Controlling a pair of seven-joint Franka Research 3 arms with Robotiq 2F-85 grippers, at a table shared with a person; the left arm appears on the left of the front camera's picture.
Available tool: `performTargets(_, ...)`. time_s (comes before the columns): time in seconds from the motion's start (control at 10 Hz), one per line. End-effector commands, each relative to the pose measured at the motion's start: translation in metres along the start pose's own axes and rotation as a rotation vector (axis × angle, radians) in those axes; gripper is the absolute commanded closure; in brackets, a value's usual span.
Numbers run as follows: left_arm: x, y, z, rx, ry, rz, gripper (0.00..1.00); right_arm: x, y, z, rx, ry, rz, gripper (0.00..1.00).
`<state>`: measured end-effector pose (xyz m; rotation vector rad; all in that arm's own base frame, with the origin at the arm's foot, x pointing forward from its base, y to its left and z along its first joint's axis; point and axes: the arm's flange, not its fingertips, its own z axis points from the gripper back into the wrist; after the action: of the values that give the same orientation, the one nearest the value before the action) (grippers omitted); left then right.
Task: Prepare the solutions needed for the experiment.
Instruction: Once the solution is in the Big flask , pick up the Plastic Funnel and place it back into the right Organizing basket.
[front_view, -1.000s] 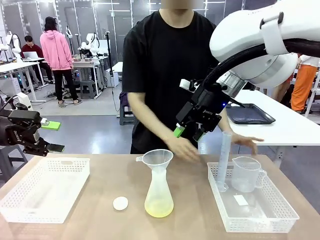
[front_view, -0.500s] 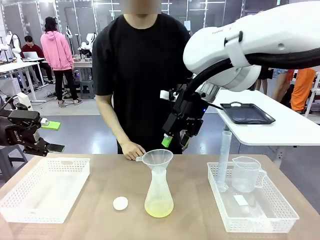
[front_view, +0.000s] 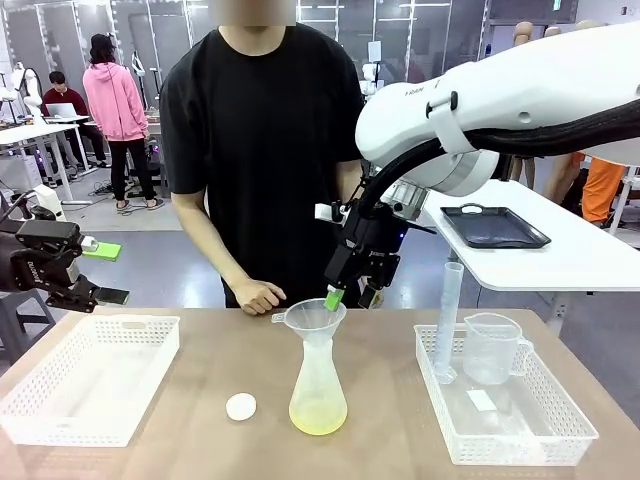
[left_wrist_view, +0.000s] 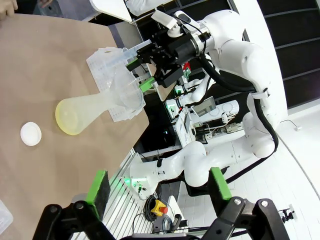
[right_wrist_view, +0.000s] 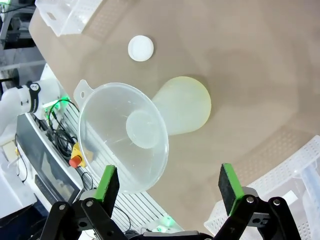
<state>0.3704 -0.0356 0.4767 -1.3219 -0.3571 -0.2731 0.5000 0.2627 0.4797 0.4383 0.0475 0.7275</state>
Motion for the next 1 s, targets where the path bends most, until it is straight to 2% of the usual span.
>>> performTargets(0.0, 0.002, -0.001, -0.002, -0.027, -0.016, -0.006, 0.00, 0.008, 0.002, -0.005, 0.039, 0.021, 0.028, 0.00)
performTargets(0.4, 0.002, -0.001, -0.002, -0.027, -0.016, -0.006, 0.00, 0.013, 0.002, -0.015, 0.039, 0.001, 0.019, 0.00)
performTargets(0.9, 0.002, -0.001, -0.002, -0.027, -0.016, -0.006, 0.00, 0.019, 0.005, -0.020, 0.013, -0.025, -0.015, 0.38)
